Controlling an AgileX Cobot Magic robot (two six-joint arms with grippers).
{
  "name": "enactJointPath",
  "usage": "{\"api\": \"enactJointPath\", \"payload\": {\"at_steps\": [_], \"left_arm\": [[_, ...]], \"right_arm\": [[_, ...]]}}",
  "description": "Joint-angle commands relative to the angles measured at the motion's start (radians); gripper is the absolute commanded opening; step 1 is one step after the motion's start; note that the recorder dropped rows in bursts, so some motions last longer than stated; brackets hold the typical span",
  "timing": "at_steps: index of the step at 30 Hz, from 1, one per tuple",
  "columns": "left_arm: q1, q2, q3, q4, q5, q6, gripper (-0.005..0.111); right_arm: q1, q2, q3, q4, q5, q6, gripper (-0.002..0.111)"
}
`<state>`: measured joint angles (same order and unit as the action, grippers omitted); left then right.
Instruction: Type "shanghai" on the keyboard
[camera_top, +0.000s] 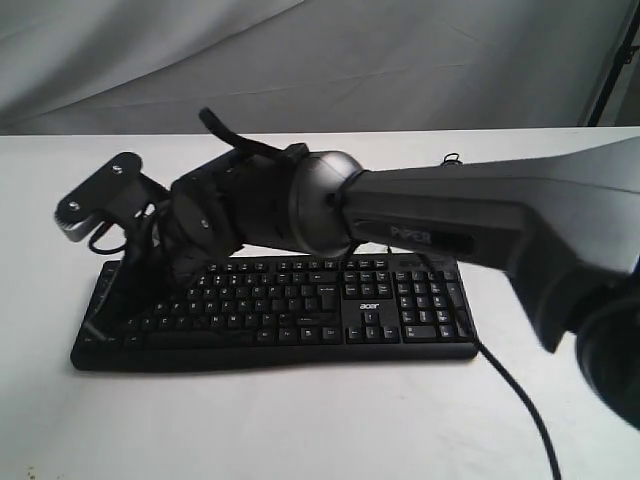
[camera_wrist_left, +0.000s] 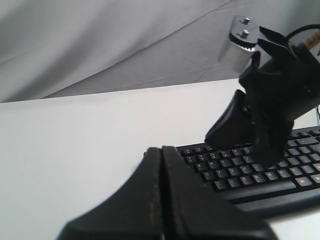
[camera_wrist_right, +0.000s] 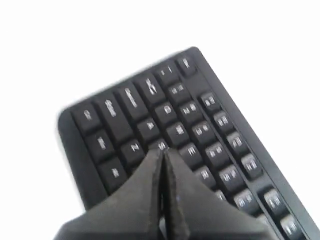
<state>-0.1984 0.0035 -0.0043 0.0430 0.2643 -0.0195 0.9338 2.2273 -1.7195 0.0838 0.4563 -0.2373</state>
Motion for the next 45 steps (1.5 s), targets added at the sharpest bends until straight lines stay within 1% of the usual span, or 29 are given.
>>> {"api": "enactJointPath", "payload": {"at_steps": [1, 4, 8, 17, 29, 45], "left_arm": [[-0.004, -0.003, 0.004, 0.001, -0.005, -0.003, 0.0], [-0.004, -0.003, 0.004, 0.001, -0.005, -0.003, 0.0], [-0.004, -0.003, 0.004, 0.001, -0.005, -0.003, 0.0], [-0.004, -0.003, 0.004, 0.001, -0.005, -0.003, 0.0], [-0.004, -0.003, 0.004, 0.001, -0.005, -0.003, 0.0], [-0.004, -0.003, 0.004, 0.001, -0.005, -0.003, 0.0]], "right_arm": [[0.024, 0.074, -0.104, 0.012, -0.003, -0.003, 0.0], [0.024, 0.122, -0.142, 0.032, -0.005, 0.0, 0.0], [0.024, 0.151, -0.144, 0.033, -0.018, 0.007, 0.0], [0.021, 0.168, -0.144, 0.04, -0.086, 0.008, 0.0], [0.01, 0.188, -0.144, 0.052, -0.13, 0.009, 0.0], [0.001, 0.223, -0.144, 0.058, -0.145, 0.009, 0.0]]}}
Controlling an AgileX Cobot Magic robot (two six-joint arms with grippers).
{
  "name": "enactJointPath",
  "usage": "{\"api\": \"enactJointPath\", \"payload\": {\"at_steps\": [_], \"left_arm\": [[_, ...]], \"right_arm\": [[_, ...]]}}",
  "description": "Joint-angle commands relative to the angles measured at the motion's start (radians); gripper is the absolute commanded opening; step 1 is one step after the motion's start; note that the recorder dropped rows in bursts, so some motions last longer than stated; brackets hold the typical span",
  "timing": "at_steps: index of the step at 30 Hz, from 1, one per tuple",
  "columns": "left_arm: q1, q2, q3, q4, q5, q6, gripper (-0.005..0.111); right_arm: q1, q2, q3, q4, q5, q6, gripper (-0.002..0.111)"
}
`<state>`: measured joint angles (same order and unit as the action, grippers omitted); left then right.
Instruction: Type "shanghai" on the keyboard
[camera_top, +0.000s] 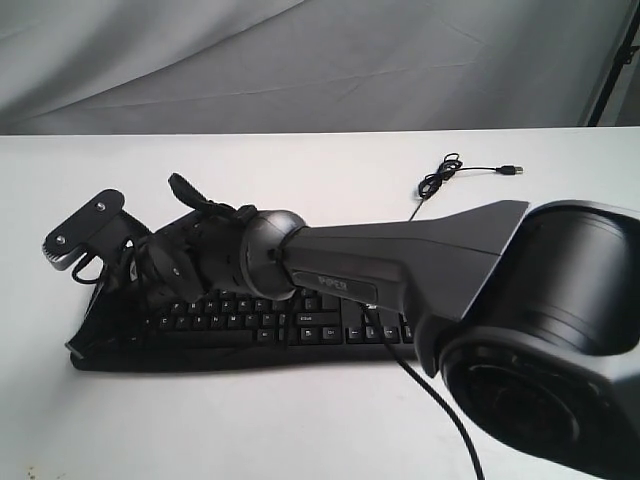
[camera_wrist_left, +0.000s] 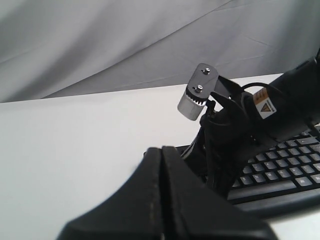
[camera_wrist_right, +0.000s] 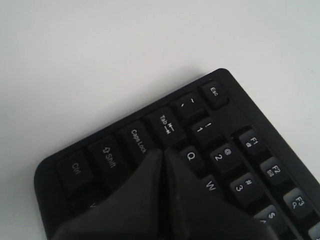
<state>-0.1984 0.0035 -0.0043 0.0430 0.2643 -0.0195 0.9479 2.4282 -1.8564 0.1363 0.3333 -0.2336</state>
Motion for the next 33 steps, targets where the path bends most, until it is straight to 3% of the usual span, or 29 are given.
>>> {"api": "enactJointPath", "payload": {"at_steps": [1, 13, 18, 25, 33], "left_arm": [[-0.004, -0.003, 0.004, 0.001, -0.005, -0.003, 0.0], [-0.004, -0.003, 0.004, 0.001, -0.005, -0.003, 0.0], [-0.004, -0.003, 0.004, 0.001, -0.005, -0.003, 0.0], [-0.004, -0.003, 0.004, 0.001, -0.005, -0.003, 0.0], [-0.004, -0.003, 0.004, 0.001, -0.005, -0.003, 0.0]], "right_arm": [[-0.017, 0.022, -0.008, 0.006, -0.023, 0.005, 0.0], [-0.019, -0.077, 0.004, -0.018, 0.026, 0.005, 0.0], [-0.034, -0.194, 0.171, -0.039, -0.042, 0.01, 0.0], [-0.128, -0.321, 0.454, -0.015, -0.153, 0.048, 0.0], [-0.16, -0.316, 0.516, -0.006, -0.195, 0.05, 0.0]]}}
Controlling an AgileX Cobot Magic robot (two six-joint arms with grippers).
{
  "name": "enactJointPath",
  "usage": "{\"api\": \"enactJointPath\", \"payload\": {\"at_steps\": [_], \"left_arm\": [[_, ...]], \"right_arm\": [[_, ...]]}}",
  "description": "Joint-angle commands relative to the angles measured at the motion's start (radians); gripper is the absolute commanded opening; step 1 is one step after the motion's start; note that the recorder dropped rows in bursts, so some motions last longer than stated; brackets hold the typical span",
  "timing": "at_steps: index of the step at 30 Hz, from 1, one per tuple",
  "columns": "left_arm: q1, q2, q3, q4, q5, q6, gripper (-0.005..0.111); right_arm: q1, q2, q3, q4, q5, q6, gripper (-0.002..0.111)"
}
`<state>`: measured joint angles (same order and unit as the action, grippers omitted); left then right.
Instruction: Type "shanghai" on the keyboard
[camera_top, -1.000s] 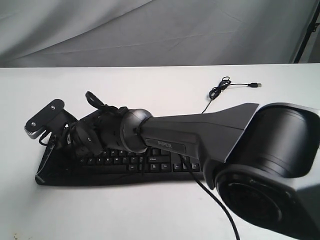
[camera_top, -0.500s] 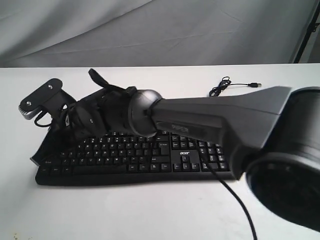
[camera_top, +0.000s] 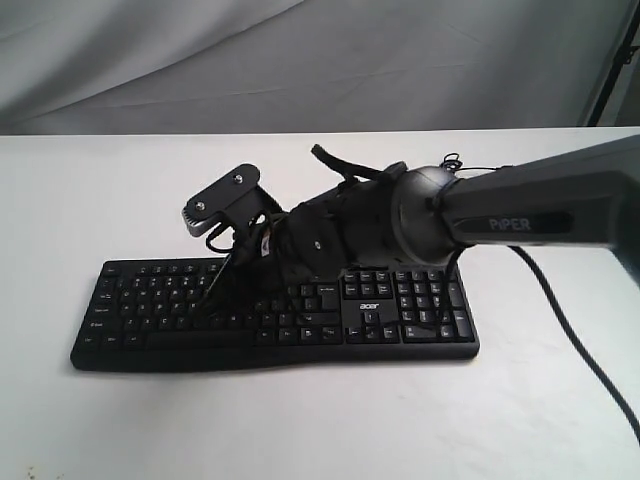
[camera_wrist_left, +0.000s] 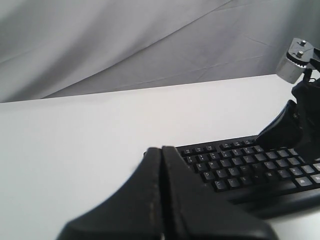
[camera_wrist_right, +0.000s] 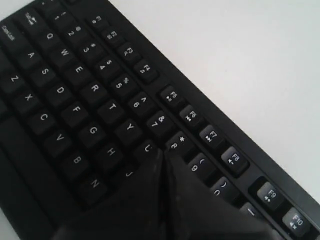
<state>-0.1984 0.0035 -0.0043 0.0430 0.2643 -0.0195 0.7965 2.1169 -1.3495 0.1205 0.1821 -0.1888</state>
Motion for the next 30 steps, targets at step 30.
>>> {"api": "enactJointPath", "payload": {"at_steps": [30], "left_arm": [[-0.004, -0.003, 0.004, 0.001, -0.005, -0.003, 0.0]], "right_arm": [[-0.016, 0.051, 0.009, 0.014, -0.081, -0.003, 0.0]]}}
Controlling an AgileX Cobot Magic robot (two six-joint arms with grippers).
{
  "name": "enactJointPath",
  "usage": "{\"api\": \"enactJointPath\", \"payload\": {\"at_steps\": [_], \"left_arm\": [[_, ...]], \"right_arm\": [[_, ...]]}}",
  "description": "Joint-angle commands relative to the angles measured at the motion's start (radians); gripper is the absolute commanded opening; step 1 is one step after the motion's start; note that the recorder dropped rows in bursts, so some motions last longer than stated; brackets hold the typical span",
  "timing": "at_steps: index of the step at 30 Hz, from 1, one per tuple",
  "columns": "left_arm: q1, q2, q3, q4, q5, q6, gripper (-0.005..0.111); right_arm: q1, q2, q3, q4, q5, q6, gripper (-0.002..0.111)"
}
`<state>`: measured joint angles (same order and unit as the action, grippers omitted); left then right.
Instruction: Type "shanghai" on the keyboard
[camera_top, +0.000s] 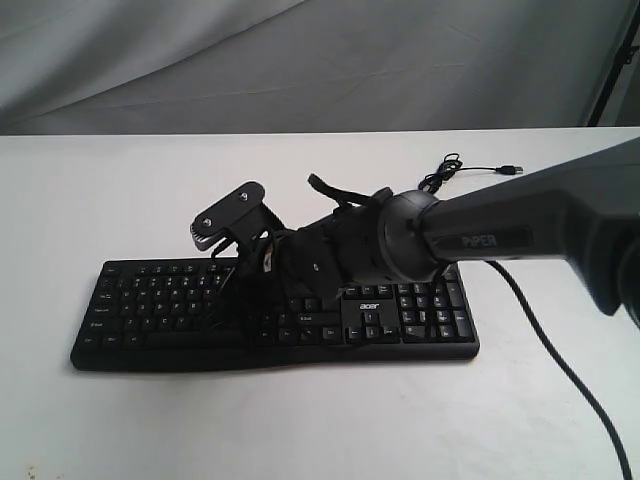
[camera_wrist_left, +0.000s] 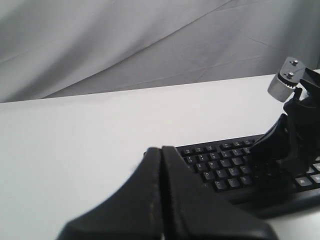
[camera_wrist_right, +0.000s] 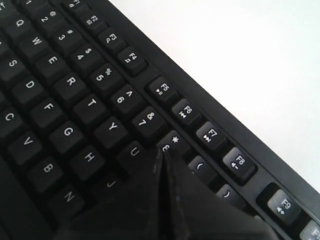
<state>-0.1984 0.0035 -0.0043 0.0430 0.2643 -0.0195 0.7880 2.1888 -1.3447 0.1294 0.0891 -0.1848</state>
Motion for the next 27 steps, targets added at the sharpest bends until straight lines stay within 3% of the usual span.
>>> {"api": "enactJointPath", "payload": {"at_steps": [1, 10, 13, 20, 27], "left_arm": [[-0.004, -0.003, 0.004, 0.001, -0.005, -0.003, 0.0], [-0.004, -0.003, 0.004, 0.001, -0.005, -0.003, 0.0], [-0.004, -0.003, 0.004, 0.001, -0.005, -0.003, 0.0], [-0.004, -0.003, 0.004, 0.001, -0.005, -0.003, 0.0], [-0.004, -0.003, 0.004, 0.001, -0.005, -0.003, 0.0]], "right_arm": [[-0.007, -0.034, 0.004, 0.005, 0.017, -0.009, 0.0], [0.04, -0.285, 0.193, -0.019, -0.143, -0.005, 0.0], [0.06, -0.401, 0.342, -0.01, -0.253, 0.042, 0.0], [0.11, -0.657, 0.796, -0.006, -0.7, 0.069, 0.0], [0.11, -0.789, 0.974, 0.018, -0.662, 0.087, 0.0]]}}
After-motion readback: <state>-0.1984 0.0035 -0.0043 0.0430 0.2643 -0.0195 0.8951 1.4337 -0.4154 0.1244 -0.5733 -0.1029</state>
